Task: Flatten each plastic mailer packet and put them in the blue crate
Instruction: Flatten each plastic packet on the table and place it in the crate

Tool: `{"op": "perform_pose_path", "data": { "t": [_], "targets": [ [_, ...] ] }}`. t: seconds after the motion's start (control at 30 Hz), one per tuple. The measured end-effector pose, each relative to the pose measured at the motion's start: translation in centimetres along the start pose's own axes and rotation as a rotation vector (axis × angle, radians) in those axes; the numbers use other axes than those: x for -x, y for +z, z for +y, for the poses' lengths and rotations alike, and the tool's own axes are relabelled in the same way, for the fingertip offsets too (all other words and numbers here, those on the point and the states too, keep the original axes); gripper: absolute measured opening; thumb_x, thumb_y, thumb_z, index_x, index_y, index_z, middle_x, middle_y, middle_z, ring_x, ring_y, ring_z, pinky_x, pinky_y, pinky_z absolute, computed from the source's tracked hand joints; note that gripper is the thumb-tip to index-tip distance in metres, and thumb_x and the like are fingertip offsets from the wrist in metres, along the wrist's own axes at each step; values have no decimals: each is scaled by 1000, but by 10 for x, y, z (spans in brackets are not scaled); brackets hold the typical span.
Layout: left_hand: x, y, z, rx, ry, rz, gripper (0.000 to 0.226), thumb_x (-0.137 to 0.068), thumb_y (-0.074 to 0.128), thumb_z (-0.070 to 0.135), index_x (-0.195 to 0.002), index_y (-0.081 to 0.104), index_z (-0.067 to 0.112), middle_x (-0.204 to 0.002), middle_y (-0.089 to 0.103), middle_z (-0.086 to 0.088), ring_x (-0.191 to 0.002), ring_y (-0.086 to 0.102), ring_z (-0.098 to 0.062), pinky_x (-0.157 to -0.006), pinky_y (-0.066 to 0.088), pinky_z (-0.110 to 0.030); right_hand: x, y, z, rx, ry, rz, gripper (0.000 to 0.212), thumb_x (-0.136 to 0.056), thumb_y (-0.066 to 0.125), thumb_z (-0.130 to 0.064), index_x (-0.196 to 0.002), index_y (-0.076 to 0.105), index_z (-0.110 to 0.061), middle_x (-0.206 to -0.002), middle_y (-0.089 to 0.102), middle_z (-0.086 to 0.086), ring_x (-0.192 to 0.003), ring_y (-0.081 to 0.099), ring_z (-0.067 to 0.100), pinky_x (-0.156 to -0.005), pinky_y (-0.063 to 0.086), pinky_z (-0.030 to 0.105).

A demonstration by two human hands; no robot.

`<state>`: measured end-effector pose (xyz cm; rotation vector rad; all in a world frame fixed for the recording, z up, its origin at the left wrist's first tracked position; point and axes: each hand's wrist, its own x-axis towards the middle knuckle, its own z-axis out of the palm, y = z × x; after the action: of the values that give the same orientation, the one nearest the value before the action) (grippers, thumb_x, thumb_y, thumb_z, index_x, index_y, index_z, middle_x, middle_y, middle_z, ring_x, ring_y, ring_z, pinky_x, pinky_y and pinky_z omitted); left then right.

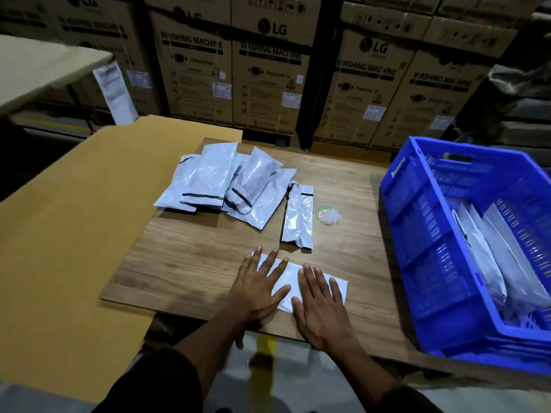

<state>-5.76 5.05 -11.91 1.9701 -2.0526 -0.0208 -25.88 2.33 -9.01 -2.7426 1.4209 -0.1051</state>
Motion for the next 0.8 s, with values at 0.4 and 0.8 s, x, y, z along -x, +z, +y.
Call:
{"op": "perform_pose_path", "data": {
  "t": [0.4, 0.8],
  "targets": [
    [19, 1, 6, -62, -62, 84, 54, -106, 23, 37, -154, 40, 19, -164, 29, 0, -150, 24, -39, -115, 30, -57, -16, -3, -39, -15, -134, -83, 63, -92, 35, -34, -149, 42, -9, -155, 41, 5, -145, 36, 25, -112, 16, 49],
    [20, 0, 8, -5, -63, 138, 64, -98, 46, 58, -147, 51, 18, -161, 36, 0, -148, 26, -45, -116, 28, -59, 3, -1, 7, -5, -15, -58, 71, -101, 16, -59, -157, 26, -16, -165, 19, 1, -153, 13, 25, -120, 12, 45]
  ]
}}
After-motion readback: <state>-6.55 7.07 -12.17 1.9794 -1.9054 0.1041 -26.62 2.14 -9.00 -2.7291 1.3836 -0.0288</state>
